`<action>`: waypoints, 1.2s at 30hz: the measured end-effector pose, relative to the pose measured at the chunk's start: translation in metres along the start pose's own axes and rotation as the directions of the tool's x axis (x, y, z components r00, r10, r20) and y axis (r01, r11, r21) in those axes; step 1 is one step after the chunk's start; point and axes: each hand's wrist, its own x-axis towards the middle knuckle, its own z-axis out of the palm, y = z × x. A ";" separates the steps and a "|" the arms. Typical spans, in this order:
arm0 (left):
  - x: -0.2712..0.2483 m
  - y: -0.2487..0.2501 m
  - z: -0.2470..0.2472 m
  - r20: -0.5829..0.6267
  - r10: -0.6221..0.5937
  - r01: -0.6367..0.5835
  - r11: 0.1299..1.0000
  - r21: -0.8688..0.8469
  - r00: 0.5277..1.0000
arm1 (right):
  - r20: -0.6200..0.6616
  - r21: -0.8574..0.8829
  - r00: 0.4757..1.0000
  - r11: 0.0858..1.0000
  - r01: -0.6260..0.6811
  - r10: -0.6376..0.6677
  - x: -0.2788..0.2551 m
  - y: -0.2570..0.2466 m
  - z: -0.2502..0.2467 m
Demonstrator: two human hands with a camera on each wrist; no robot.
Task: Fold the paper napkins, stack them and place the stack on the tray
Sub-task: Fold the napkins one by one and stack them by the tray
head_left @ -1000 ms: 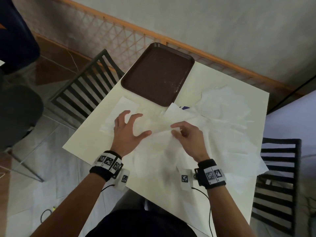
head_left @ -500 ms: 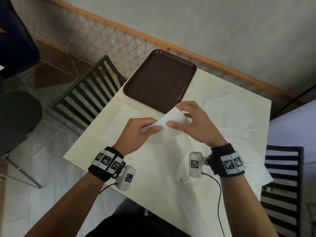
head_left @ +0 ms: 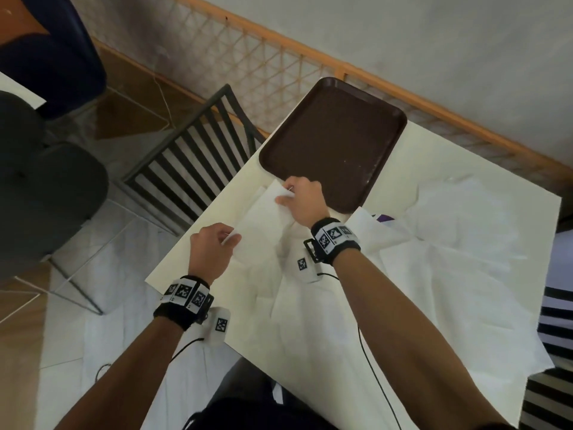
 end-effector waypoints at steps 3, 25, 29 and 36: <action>0.006 -0.011 0.002 -0.038 -0.032 0.034 0.998 0.047 0.999 | 0.024 -0.090 1.000 0.996 -0.001 0.003 0.014 -0.006 0.014; -0.063 0.055 0.067 0.389 0.070 -0.196 0.935 0.295 0.918 | 0.105 -0.413 0.987 0.908 -0.070 0.124 -0.137 0.085 -0.035; -0.069 0.051 0.086 0.358 0.055 -0.126 0.976 0.178 0.932 | 0.028 -0.444 0.997 0.895 -0.050 0.070 -0.159 0.104 -0.031; -0.077 0.047 0.063 0.270 0.102 -0.057 0.984 -0.171 0.957 | -0.100 -0.143 0.995 0.990 0.004 -0.019 -0.169 0.126 -0.057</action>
